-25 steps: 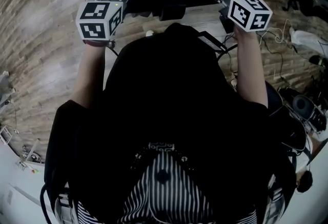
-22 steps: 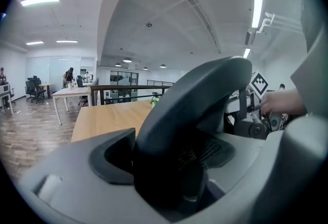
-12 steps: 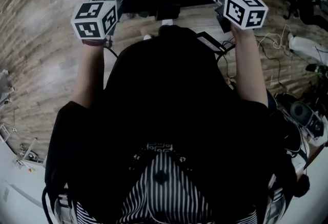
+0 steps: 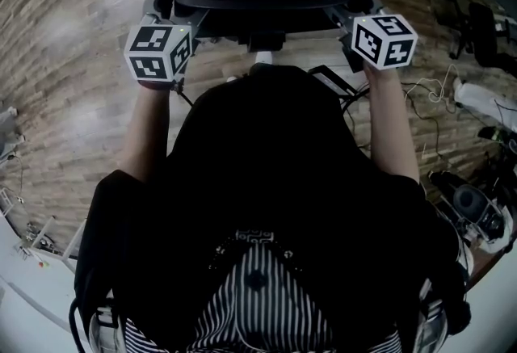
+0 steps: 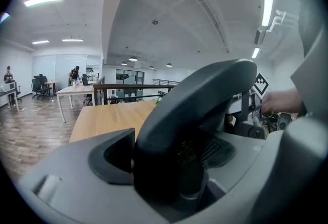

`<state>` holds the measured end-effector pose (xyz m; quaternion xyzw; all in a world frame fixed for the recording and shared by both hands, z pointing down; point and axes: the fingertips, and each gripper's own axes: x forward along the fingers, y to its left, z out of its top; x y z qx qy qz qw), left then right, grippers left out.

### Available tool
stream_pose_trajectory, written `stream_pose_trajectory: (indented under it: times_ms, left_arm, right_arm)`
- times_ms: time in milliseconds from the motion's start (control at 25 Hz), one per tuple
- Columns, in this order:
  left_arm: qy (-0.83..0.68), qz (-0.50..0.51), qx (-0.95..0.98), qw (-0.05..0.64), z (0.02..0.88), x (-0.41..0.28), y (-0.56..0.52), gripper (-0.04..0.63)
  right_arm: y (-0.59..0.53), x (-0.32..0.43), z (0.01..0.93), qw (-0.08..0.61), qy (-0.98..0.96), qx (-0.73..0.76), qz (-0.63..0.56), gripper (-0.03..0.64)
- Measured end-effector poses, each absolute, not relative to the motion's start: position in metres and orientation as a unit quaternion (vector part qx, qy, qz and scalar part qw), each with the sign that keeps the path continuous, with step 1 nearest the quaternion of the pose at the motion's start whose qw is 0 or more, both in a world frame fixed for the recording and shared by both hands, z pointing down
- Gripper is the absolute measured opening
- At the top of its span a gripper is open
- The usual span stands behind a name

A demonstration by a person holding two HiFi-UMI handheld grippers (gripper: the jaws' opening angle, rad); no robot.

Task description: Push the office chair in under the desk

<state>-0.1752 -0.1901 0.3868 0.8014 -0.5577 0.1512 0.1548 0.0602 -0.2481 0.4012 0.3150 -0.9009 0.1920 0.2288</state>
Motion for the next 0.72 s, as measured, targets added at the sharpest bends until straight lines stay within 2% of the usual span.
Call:
stream_pose_trajectory:
  times_ms: [720]
  left_arm:
    - [-0.592, 0.142, 0.779, 0.151, 0.388, -0.162, -0.266, 0.37]
  right_arm:
    - [-0.334, 0.072, 0.403, 0.234, -0.912, 0.288, 0.173, 0.273]
